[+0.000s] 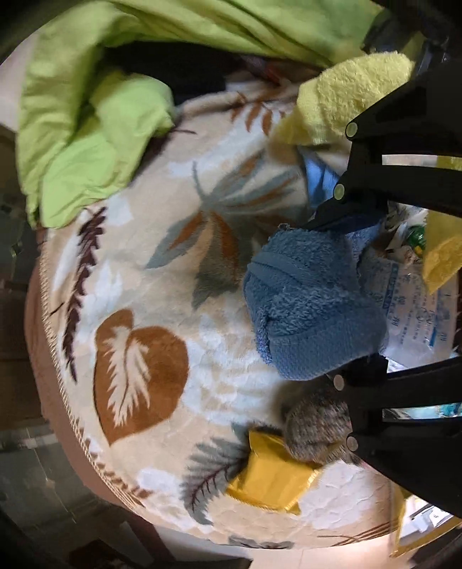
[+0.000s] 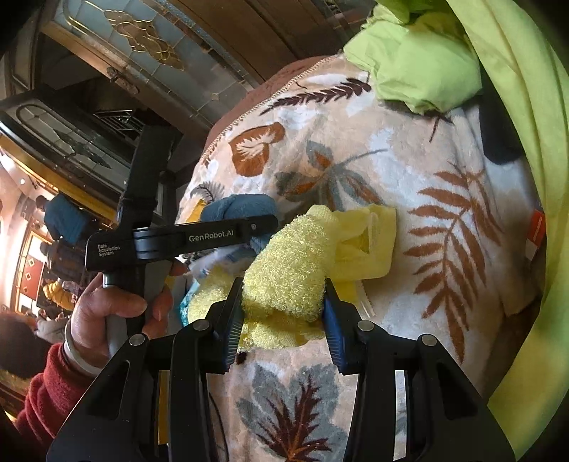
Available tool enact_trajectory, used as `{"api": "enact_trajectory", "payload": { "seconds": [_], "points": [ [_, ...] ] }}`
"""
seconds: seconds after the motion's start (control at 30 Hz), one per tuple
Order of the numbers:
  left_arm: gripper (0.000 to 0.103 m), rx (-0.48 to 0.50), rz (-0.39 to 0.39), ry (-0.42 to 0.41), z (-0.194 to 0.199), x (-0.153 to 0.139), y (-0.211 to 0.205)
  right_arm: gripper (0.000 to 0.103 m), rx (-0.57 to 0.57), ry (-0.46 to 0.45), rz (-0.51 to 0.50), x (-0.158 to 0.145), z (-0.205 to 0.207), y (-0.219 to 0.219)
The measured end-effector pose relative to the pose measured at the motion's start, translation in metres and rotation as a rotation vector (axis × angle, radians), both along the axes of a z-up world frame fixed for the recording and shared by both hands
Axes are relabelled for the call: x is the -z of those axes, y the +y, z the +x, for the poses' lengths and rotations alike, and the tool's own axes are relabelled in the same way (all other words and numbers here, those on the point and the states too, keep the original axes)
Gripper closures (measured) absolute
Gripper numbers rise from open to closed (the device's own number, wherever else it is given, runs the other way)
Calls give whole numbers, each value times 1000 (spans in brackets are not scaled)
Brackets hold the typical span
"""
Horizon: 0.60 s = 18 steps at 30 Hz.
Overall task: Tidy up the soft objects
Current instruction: 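Grasp the blue towel with left gripper while right grasps the yellow towel, then carry the blue and yellow towels into the box and open both grippers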
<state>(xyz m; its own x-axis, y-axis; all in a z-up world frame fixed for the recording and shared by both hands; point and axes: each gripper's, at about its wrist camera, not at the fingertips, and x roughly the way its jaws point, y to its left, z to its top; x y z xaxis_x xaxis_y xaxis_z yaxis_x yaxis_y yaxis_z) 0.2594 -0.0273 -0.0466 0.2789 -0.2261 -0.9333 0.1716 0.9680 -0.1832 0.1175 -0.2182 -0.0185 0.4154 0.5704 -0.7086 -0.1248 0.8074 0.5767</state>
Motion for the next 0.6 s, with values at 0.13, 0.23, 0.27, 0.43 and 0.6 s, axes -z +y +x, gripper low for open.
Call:
{"api": "enact_trajectory", "payload": {
  "seconds": [0.13, 0.23, 0.27, 0.43, 0.6],
  "points": [
    [52, -32, -77, -44, -23, -35, 25, 63, -20, -43, 16, -20, -4, 7],
    [52, -50, -118, -78, -49, -67, 56, 63, -58, -91, 25, -43, -10, 19],
    [51, -62, -126, -94, -60, -79, 70, 63, -75, -115, 28, -52, -14, 24],
    [51, -116, -170, -128, -94, -116, 112, 63, -142, -191, 50, -87, -32, 50],
    [51, -213, -149, -179, -150, -136, 162, 63, -252, -227, 58, -107, -47, 88]
  ]
}}
